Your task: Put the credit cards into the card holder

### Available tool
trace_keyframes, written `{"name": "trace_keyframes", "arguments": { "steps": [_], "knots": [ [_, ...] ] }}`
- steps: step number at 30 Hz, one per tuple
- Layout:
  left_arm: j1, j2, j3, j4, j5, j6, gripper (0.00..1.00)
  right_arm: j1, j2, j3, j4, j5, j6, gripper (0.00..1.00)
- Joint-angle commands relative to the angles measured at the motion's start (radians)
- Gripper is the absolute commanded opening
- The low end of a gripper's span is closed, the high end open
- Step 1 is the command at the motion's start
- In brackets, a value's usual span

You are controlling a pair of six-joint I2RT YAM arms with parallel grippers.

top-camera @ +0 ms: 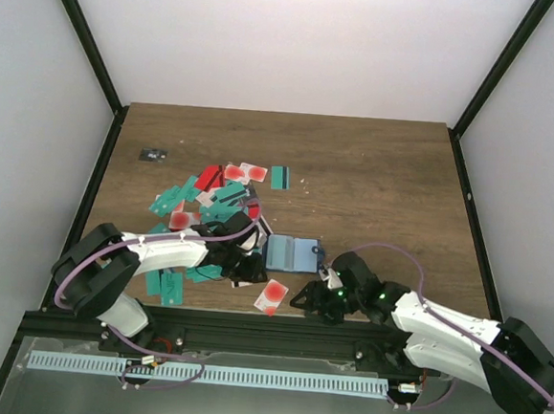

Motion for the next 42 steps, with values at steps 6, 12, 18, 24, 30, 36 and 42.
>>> {"name": "trace_keyframes", "arguments": {
  "steps": [6, 12, 18, 24, 30, 36, 42],
  "knots": [
    [-0.047, 0.075, 0.010, 0.052, 0.058, 0.071, 0.31, 0.120, 0.031, -0.064, 0.195, 0.109, 0.217, 0.61],
    [-0.077, 0.111, 0.014, 0.064, 0.047, 0.059, 0.29, 0.149, 0.124, -0.062, 0.284, 0.128, 0.237, 0.61],
    [-0.116, 0.125, 0.004, 0.080, 0.035, 0.033, 0.28, 0.173, 0.227, -0.062, 0.372, 0.133, 0.254, 0.61],
    [-0.146, 0.123, -0.003, 0.087, 0.014, 0.001, 0.25, 0.177, 0.268, -0.060, 0.407, 0.138, 0.267, 0.61],
    [-0.165, 0.124, -0.008, 0.090, 0.005, -0.016, 0.25, 0.177, 0.281, -0.065, 0.417, 0.146, 0.278, 0.60],
    [-0.168, 0.123, -0.014, 0.095, 0.000, -0.034, 0.23, 0.177, 0.283, -0.073, 0.420, 0.155, 0.280, 0.60],
    [-0.173, 0.111, -0.027, 0.097, -0.003, -0.063, 0.22, 0.177, 0.305, -0.078, 0.456, 0.151, 0.289, 0.58]
  ]
}}
